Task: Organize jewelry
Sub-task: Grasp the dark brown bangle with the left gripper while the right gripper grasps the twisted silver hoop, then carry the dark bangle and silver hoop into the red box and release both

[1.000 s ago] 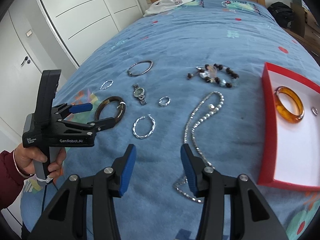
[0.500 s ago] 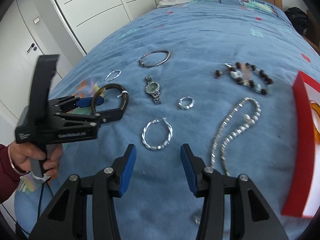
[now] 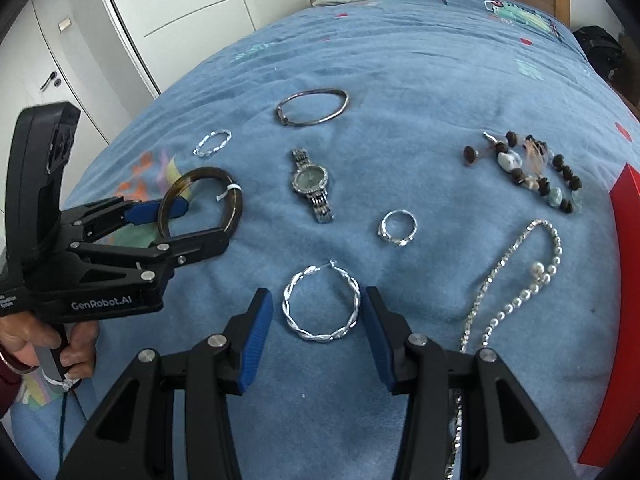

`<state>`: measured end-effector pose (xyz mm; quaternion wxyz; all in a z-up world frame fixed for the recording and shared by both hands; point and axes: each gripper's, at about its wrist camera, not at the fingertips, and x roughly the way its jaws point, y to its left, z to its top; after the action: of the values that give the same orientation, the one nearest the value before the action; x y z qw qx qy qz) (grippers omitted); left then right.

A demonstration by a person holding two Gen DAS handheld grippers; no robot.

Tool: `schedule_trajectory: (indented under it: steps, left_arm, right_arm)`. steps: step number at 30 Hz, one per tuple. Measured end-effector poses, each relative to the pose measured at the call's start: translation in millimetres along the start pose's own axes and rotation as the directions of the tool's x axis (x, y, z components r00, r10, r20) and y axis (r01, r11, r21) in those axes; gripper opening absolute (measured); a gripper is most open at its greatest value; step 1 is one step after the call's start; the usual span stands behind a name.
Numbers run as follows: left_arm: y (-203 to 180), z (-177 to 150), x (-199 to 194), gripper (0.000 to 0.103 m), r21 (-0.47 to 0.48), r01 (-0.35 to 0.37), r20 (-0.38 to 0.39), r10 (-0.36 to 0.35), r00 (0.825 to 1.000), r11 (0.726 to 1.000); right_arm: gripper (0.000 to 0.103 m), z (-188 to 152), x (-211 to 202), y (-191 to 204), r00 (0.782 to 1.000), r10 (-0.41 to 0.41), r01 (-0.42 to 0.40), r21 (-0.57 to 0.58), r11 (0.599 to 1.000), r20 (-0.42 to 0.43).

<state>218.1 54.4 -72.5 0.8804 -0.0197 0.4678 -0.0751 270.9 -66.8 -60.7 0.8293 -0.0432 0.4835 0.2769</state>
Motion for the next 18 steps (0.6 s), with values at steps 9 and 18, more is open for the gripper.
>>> schedule_trajectory:
  steps: [9, 18]
  left_arm:
    - [-0.3, -4.0, -16.2, 0.070, -0.022, 0.015, 0.031, -0.014, 0.999, 1.000]
    - [-8.9, 1.0, -44.6, 0.070, -0.010, -0.008, 0.062, 0.008, 0.998, 1.000]
  right_arm:
    - [0.038, 0.5, -12.7, -2.9, 0.999, 0.014, -0.015, 0.019, 1.000, 0.038]
    - [0.038, 0.4, -61.5, -8.8, 0.992, 0.017, -0.022, 0.042, 0.999, 0.124]
